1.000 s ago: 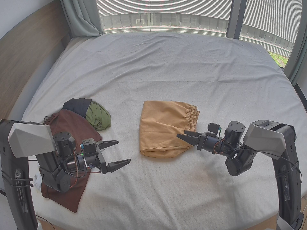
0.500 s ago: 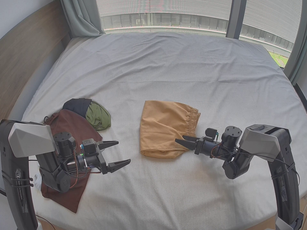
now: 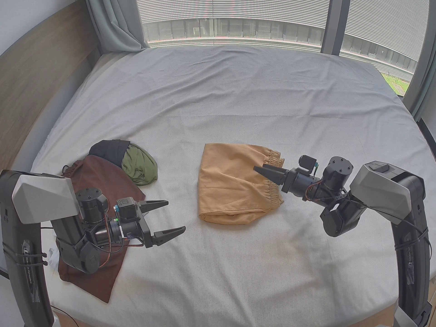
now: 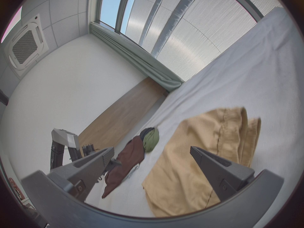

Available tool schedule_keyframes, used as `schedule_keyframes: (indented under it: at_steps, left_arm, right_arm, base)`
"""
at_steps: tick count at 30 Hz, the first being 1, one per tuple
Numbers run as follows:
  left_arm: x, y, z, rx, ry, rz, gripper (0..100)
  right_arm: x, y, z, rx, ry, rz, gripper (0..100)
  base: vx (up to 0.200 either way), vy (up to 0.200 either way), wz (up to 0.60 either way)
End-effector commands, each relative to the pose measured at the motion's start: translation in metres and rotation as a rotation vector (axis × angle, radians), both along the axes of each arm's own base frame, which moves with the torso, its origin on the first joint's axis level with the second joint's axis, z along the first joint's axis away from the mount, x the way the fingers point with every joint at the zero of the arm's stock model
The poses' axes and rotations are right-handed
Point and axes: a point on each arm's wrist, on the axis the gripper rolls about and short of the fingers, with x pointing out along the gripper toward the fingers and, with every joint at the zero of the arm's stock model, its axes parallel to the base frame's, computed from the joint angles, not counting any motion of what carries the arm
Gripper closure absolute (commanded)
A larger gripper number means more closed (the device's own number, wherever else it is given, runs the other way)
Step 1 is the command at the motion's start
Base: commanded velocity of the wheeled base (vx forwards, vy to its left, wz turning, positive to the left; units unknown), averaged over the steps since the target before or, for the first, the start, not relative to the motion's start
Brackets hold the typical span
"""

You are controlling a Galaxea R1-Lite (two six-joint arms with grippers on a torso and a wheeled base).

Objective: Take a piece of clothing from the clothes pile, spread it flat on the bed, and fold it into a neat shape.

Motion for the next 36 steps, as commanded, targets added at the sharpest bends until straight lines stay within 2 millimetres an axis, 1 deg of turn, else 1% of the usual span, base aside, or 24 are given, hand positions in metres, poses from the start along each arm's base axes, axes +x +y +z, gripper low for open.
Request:
schedule_keyframes:
  at_steps: [1, 2, 3, 5, 10, 11, 14, 17, 19, 20, 21, 22, 27, 34, 36]
  left_arm:
    - [0.000, 0.000, 0.000, 0.000, -0.002, 0.001, 0]
    - [0.000, 0.000, 0.000, 0.000, -0.001, 0.001, 0]
    - [0.000, 0.000, 0.000, 0.000, -0.001, -0.001, 0]
    - [0.000, 0.000, 0.000, 0.000, 0.001, -0.001, 0]
    - [0.000, 0.001, 0.000, 0.000, 0.001, 0.001, 0]
    - [0.000, 0.000, 0.000, 0.000, 0.001, -0.001, 0]
    - [-0.001, 0.000, -0.001, 0.001, 0.005, -0.001, 0]
    - [-0.001, 0.000, -0.001, 0.001, 0.005, 0.001, 0]
    - [-0.001, 0.000, -0.003, 0.002, 0.012, -0.001, 0]
    - [-0.001, 0.000, -0.003, 0.002, 0.012, -0.001, 0]
    - [-0.001, 0.000, -0.004, 0.002, 0.013, -0.001, 0]
    - [-0.001, 0.000, -0.004, 0.002, 0.013, -0.001, 0]
    - [-0.001, 0.001, -0.004, 0.002, 0.015, 0.001, 0]
    - [-0.001, 0.001, -0.003, 0.002, 0.012, 0.001, 0]
    - [-0.002, 0.000, -0.001, 0.001, 0.007, -0.001, 0]
  right_arm:
    - [0.013, -0.001, 0.017, 0.046, -0.046, -0.015, 0]
    - [0.013, -0.002, 0.017, 0.047, -0.047, -0.017, 0]
    - [0.020, -0.002, 0.013, 0.057, -0.045, -0.019, 0]
    - [0.025, -0.002, 0.005, 0.057, -0.047, -0.022, 0]
    - [0.033, -0.007, -0.004, 0.057, -0.047, -0.037, 0]
    - [0.037, -0.013, -0.012, 0.053, -0.031, -0.051, 0]
    - [0.040, -0.016, -0.024, 0.048, -0.014, -0.059, 0]
    - [0.042, -0.022, -0.041, 0.037, 0.016, -0.073, 0]
    - [0.042, -0.022, -0.052, 0.031, 0.032, -0.075, 0]
    - [0.042, -0.022, -0.052, 0.031, 0.032, -0.075, 0]
    - [0.043, -0.022, -0.060, 0.027, 0.037, -0.076, 0]
    - [0.044, -0.021, -0.063, 0.024, 0.036, -0.077, 0]
    - [0.045, -0.021, -0.068, 0.022, 0.036, -0.077, 0]
    - [0.043, -0.021, -0.062, 0.026, 0.025, -0.075, 0]
    - [0.039, -0.020, -0.053, 0.025, 0.023, -0.071, 0]
  base:
    - [0.000, 0.000, 0.00]
    - [0.000, 0.000, 0.00]
    - [0.000, 0.000, 0.00]
    - [0.000, 0.000, 0.00]
    - [0.000, 0.000, 0.00]
    - [0.000, 0.000, 0.00]
    - [0.000, 0.000, 0.00]
    - [0.000, 0.000, 0.00]
    - [0.000, 0.000, 0.00]
    - [0.000, 0.000, 0.00]
    - [0.000, 0.000, 0.00]
    - [0.000, 0.000, 0.00]
    - [0.000, 0.000, 0.00]
    - [0.000, 0.000, 0.00]
    - [0.000, 0.000, 0.00]
